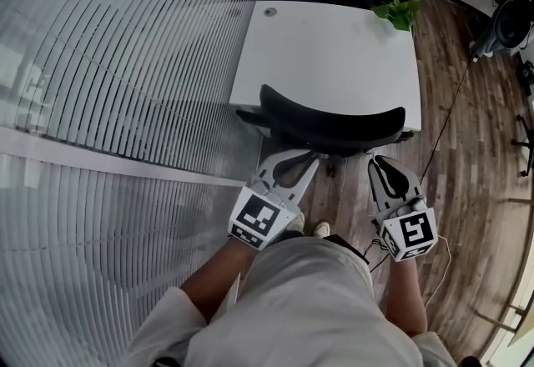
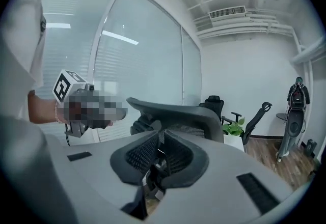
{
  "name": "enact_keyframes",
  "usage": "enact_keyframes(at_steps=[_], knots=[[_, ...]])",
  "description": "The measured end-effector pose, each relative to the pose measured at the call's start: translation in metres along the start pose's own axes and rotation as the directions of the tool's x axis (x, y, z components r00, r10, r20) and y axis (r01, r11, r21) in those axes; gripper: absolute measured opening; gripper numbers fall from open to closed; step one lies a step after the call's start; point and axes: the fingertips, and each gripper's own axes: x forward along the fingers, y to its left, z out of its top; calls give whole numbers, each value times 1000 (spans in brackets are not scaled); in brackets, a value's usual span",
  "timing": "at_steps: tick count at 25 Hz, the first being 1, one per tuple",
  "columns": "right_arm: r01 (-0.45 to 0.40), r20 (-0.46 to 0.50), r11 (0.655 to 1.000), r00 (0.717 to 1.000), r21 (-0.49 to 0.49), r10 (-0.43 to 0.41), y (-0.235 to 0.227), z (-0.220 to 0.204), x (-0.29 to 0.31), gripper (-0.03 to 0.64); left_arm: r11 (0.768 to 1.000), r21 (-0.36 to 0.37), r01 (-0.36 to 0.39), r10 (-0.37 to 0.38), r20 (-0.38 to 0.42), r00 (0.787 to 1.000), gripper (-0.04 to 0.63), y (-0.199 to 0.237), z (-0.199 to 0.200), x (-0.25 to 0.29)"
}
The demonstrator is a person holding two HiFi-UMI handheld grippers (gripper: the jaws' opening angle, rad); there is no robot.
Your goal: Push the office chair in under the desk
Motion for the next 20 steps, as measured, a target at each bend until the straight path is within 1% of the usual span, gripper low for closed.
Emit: enact_keyframes(at_steps=[4,7,12,15,20], knots=[[-66,51,997,997,40,64,21,26,-10,39,1000,-17,25,-23,112,993,44,-17,33,-10],[-88,84,995,993,49,84,35,40,-16,34,999,-30,43,-37,171,985,41,-28,53,-16],[-117,133,991,985,60,108,57,59,-23,31,997,-44,69,-58,207,977,35,-42,72,-25],[-110,148,991,984,73,99,62,70,-26,29,997,-36,67,-58,218,974,34,-47,81,-29],[-96,170,993,982,73,82,63,79,-33,29,996,-58,62,-46,240,970,32,-52,86,-33]])
